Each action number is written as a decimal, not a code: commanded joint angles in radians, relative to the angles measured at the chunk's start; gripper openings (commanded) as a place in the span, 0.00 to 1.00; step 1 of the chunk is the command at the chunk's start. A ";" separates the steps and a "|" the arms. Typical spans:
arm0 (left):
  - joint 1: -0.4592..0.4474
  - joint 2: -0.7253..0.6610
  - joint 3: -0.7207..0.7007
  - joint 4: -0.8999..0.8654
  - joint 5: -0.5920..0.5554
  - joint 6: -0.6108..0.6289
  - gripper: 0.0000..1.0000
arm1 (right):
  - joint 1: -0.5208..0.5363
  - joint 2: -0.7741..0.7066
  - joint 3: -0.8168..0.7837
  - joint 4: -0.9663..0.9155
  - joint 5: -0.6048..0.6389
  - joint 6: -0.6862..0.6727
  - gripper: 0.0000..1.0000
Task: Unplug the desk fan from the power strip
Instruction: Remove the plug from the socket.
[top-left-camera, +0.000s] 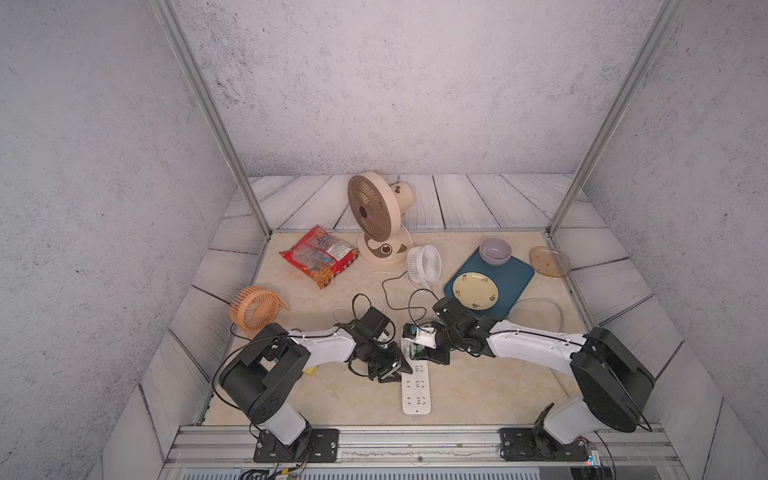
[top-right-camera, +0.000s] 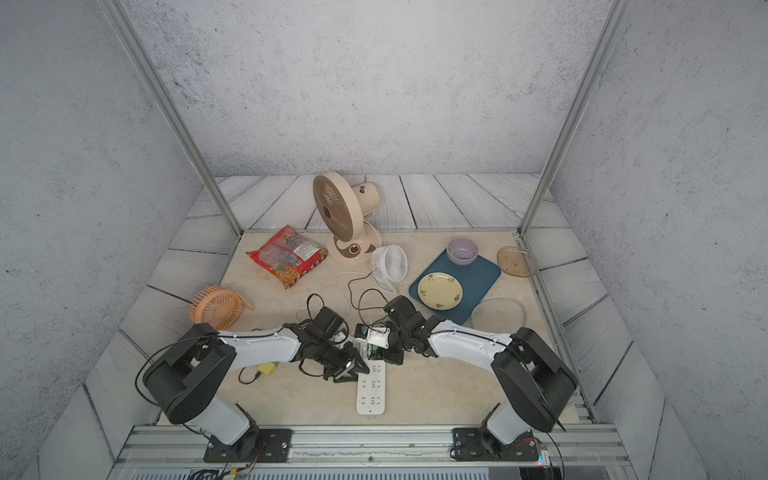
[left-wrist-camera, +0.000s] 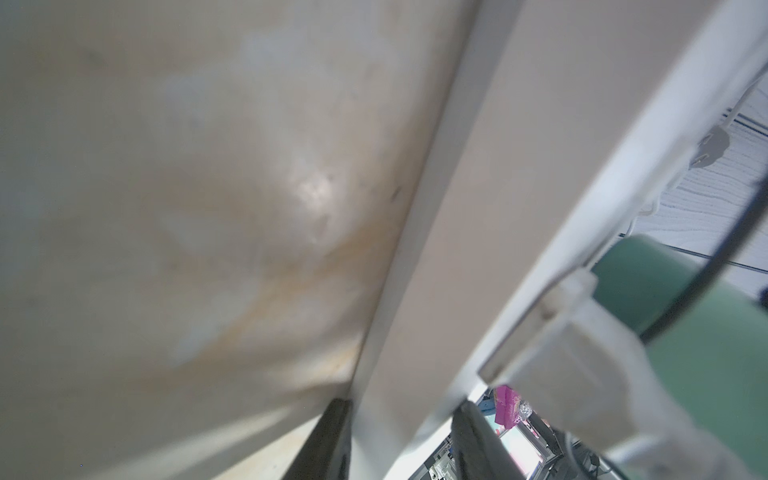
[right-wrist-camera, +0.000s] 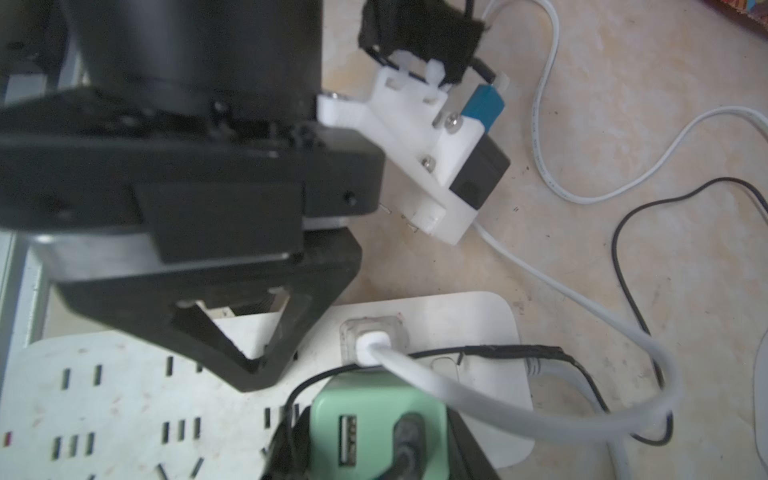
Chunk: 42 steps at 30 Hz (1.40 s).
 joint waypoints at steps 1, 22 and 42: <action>-0.030 0.196 -0.144 -0.405 -0.519 -0.100 0.42 | 0.004 -0.122 0.030 0.184 -0.137 0.060 0.07; -0.047 0.195 -0.120 -0.420 -0.528 -0.133 0.42 | -0.010 -0.273 0.036 0.025 -0.039 0.047 0.00; -0.084 0.135 -0.028 -0.515 -0.601 -0.131 0.45 | -0.124 -0.449 0.032 0.070 0.435 0.788 0.00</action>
